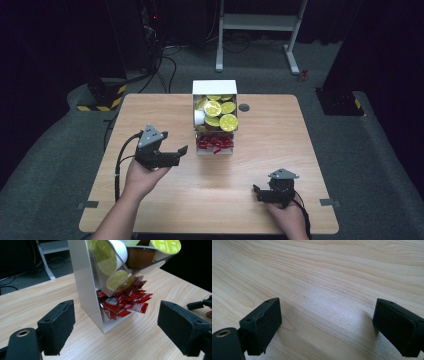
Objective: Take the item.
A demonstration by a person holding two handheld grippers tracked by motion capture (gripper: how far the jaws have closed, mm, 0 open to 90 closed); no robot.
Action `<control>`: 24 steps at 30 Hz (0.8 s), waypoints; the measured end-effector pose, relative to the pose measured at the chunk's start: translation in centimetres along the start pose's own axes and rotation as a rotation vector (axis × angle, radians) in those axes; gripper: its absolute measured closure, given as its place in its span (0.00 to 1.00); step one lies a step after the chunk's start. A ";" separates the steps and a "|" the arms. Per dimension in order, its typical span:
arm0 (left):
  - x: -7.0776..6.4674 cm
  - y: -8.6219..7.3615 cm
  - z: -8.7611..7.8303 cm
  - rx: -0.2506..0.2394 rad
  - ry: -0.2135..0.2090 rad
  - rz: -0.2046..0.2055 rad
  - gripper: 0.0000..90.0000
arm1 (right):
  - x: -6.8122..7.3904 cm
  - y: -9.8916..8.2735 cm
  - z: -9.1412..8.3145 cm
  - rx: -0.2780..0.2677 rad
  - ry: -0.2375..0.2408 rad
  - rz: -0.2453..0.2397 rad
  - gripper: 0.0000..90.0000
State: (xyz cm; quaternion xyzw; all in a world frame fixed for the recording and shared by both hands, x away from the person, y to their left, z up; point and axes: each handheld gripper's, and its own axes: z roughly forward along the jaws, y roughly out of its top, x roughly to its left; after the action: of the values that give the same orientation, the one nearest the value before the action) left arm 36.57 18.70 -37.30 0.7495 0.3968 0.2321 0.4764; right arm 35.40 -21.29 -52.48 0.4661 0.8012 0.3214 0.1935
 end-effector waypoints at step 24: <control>-1.4 4.3 2.1 -0.026 -0.022 0.062 0.16 | 0.1 0.0 0.0 -0.001 -0.003 0.004 0.10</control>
State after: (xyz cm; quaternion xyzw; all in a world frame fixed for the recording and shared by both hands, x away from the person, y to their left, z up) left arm 38.89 15.49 -34.32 0.7576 0.3651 0.2436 0.4831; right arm 35.32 -21.24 -52.49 0.4679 0.7998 0.3216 0.1947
